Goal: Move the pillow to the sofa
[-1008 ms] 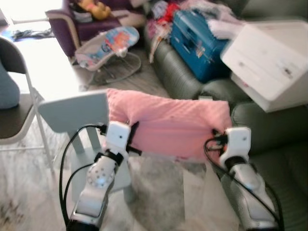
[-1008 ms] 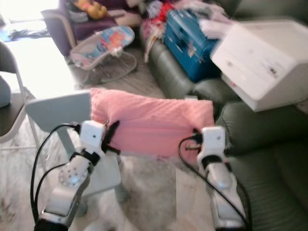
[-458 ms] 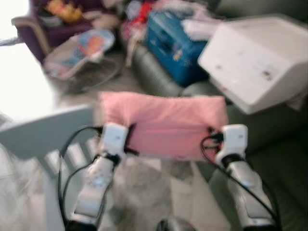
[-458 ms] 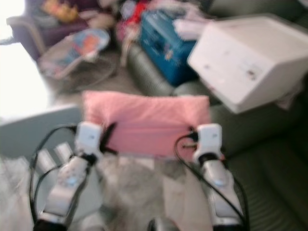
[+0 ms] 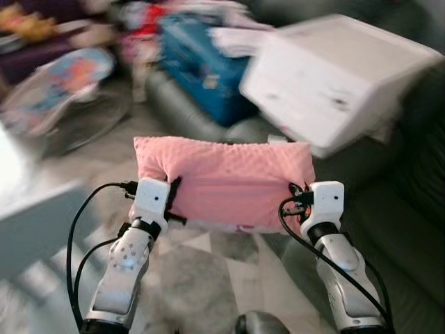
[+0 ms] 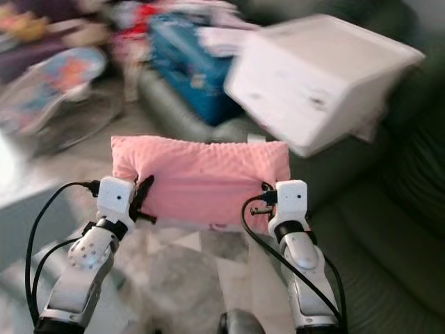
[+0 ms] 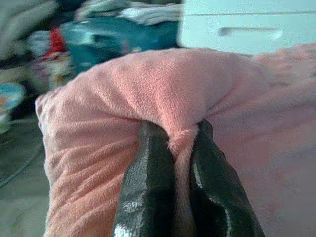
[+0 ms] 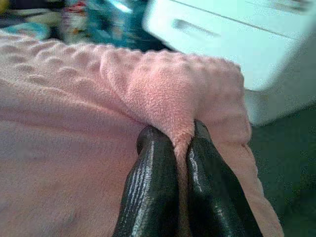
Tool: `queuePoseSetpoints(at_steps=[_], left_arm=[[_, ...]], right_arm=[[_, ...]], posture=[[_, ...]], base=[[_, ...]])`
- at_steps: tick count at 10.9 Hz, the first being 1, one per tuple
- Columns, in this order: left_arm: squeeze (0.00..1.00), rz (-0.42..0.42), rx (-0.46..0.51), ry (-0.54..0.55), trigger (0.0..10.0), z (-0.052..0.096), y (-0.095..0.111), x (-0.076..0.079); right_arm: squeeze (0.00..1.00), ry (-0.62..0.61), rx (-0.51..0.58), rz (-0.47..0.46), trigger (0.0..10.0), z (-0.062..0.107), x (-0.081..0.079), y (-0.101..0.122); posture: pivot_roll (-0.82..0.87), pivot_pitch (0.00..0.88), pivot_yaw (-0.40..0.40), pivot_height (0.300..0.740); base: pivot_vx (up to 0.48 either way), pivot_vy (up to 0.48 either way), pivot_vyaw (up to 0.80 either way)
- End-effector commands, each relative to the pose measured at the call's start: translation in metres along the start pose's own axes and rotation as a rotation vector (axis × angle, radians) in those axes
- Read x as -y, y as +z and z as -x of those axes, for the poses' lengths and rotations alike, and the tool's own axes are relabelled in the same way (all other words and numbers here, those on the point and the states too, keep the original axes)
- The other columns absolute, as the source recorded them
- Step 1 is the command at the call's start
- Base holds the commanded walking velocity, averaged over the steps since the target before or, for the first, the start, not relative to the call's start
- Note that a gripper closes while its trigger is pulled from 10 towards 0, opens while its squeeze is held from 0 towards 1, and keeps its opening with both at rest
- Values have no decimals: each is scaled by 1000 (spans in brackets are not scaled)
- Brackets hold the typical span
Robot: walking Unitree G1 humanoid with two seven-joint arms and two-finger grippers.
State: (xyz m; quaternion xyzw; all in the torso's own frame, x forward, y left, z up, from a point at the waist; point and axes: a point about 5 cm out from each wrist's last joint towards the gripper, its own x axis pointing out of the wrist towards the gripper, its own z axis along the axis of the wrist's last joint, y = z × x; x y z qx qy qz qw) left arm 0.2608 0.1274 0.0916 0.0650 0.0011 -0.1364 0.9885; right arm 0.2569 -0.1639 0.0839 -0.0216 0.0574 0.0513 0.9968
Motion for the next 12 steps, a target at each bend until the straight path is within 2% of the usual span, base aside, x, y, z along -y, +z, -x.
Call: queuePoseSetpoints(at_steps=[1, 4, 7, 12], left_arm=[[0, 0, 18, -2, 10000, -2, 5, 6], [0, -4, 16, -1, 10000, -2, 5, 7], [0, 38, -5, 0, 10000, -3, 3, 7], [0, 19, 0, -24, 10000, -2, 5, 7]], right_arm=[[0, -36, 22, 16, 10000, 1, 11, 5], [0, -37, 19, 16, 10000, 2, 10, 4], [0, -39, 10, 19, 10000, 2, 9, 2], [0, -40, 1, 15, 10000, 2, 8, -1]], posture=[[-42, 54, -53, 740], [-40, 57, -53, 740], [-40, 62, -50, 740], [-33, 67, -46, 740]], base=[[0, 0, 0], [0, 0, 0], [0, 0, 0], [0, 0, 0]])
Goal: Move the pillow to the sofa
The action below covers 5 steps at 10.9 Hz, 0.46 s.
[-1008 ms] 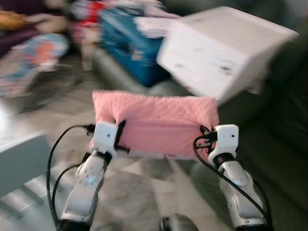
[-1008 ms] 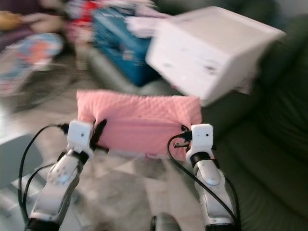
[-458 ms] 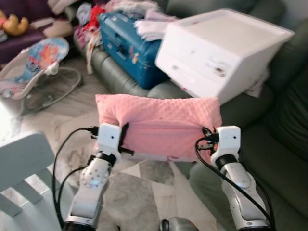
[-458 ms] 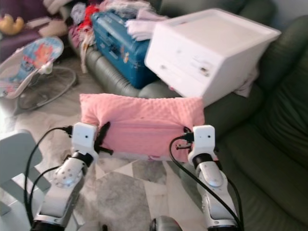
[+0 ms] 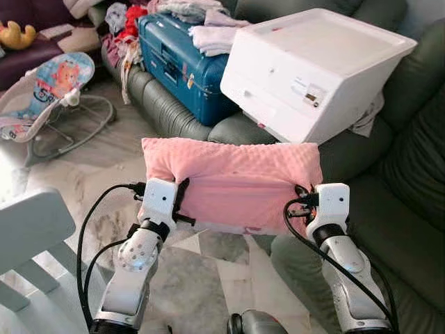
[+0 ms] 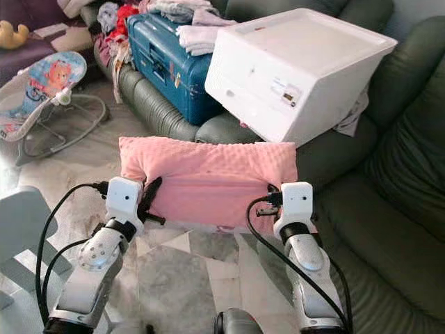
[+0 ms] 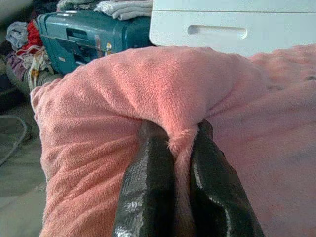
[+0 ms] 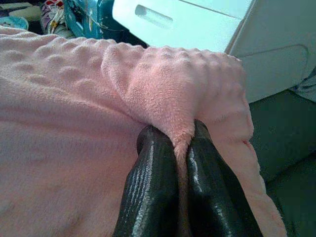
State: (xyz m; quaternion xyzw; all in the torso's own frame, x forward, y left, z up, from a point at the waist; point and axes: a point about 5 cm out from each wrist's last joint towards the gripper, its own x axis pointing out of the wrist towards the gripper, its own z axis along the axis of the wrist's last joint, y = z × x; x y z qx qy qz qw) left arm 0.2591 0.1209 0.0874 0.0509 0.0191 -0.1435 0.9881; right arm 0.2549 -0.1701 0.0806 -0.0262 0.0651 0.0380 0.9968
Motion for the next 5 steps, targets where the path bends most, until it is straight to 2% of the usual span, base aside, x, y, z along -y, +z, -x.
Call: queuePoseSetpoints(at_steps=[1, 3, 5], left_arm=[[0, -20, 32, -16, 10000, -1, 9, 1], [0, -38, 29, -25, 10000, -1, 8, 2], [0, -27, 34, -42, 10000, -1, 9, 2]], right_arm=[[0, -13, 14, 9, 10000, -1, 3, 3], [0, -14, 12, 10, 10000, -1, 3, 3], [0, -14, 11, 11, 10000, -1, 3, 2]], posture=[[-33, 67, -46, 740], [-31, 67, -45, 740], [-32, 66, -45, 740]], base=[[0, 0, 0], [0, 0, 0], [0, -255, 0]])
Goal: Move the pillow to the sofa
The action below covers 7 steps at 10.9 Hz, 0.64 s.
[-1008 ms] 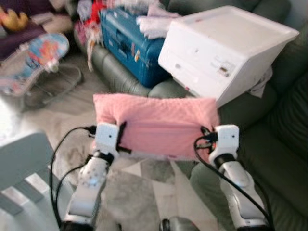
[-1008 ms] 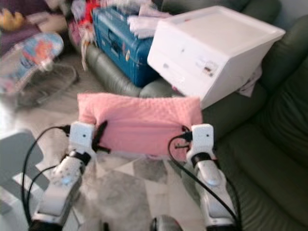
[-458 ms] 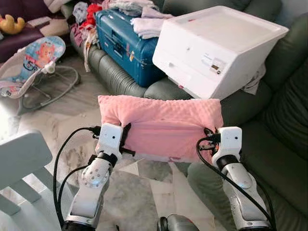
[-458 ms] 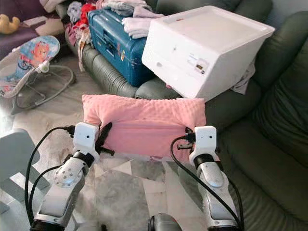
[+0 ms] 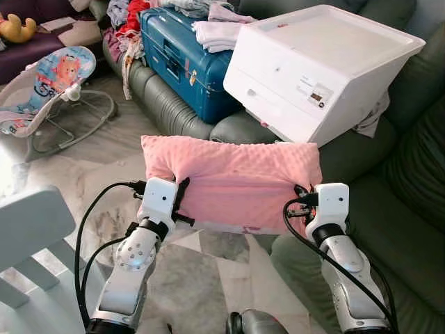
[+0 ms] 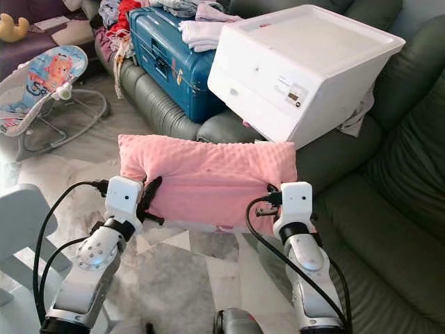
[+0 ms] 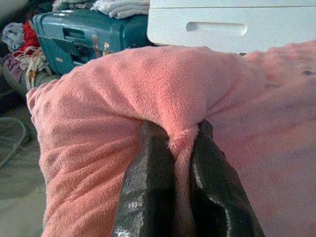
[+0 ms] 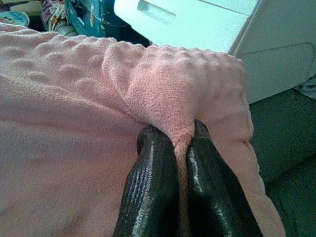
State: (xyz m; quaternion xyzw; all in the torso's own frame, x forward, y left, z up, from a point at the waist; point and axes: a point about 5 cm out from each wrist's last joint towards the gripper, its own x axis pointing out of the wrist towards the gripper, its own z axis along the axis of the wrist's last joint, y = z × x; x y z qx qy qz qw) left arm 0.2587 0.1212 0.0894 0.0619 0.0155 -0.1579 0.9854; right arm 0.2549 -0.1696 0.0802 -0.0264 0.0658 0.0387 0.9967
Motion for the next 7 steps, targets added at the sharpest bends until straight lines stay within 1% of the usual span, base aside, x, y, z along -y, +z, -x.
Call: queuePoseSetpoints(at_steps=[1, 3, 4, 6, 7], left_arm=[[0, -2, 30, -15, 10000, -2, 8, 2], [0, 4, 31, -16, 10000, -2, 8, 3], [0, 6, 31, -16, 10000, -2, 8, 3], [0, 7, 31, -15, 10000, -4, 8, 3], [0, 7, 32, -15, 10000, -4, 8, 4]], right_arm=[[0, -17, 11, 11, 10000, -1, 4, 2], [0, -18, 9, 12, 10000, 0, 4, 2], [0, -19, 9, 13, 10000, 0, 4, 2], [0, -21, 8, 15, 10000, -1, 6, 2], [0, -21, 8, 16, 10000, -1, 6, 2]], posture=[[-34, 65, -43, 740], [-37, 65, -46, 740], [-37, 65, -46, 740], [-40, 64, -46, 740], [-42, 63, -47, 740]], base=[[0, -345, 0], [0, -480, 0], [0, -360, 0], [0, -308, 0], [0, 0, 0]])
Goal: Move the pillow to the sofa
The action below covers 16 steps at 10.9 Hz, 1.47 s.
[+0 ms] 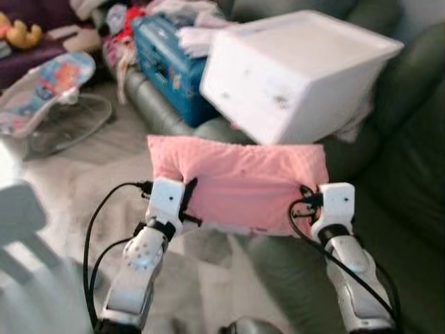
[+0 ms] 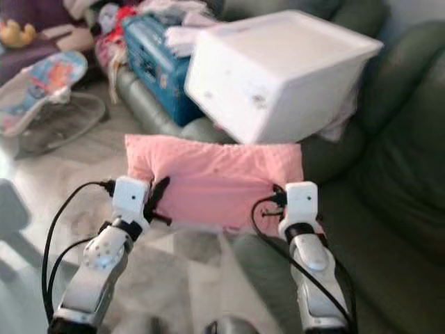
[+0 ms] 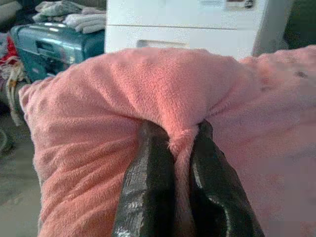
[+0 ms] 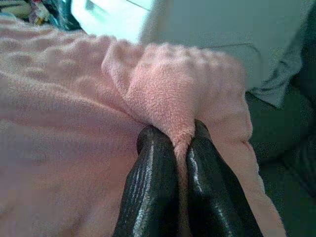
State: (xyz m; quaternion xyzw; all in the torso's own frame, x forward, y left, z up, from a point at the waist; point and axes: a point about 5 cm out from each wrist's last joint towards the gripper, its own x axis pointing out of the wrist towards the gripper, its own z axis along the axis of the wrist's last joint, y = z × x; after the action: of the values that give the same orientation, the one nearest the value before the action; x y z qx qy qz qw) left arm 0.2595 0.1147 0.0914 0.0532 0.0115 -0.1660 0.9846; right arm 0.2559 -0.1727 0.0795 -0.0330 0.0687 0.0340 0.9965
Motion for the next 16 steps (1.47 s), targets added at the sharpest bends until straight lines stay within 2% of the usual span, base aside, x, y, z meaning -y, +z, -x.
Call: queuePoseSetpoints(at_steps=[1, 2, 9, 13, 16], left_arm=[[0, 2, 20, 5, 10000, -2, 5, -2], [0, -14, 26, 18, 10000, -2, 5, -2], [0, 15, 6, 39, 10000, -3, 3, -5], [0, 23, 0, 18, 10000, -2, 3, -3], [0, 23, -4, 10, 10000, -2, 2, -3]], right_arm=[[0, -11, 14, 4, 10000, 0, 3, 3], [0, -11, 12, 4, 10000, 0, 3, 2], [0, -3, 18, -16, 10000, 1, -1, 2], [0, -11, -1, -17, 10000, 0, -1, -1], [0, -12, -10, -15, 10000, 0, 0, -3]], posture=[[-42, 63, -47, 740], [-44, 63, -49, 740], [-40, 65, -46, 740], [-36, 66, -42, 740], [-38, 68, -42, 740]], base=[[0, 0, 0], [0, 0, 0], [0, 0, 0], [0, 185, -750], [0, 0, -533]])
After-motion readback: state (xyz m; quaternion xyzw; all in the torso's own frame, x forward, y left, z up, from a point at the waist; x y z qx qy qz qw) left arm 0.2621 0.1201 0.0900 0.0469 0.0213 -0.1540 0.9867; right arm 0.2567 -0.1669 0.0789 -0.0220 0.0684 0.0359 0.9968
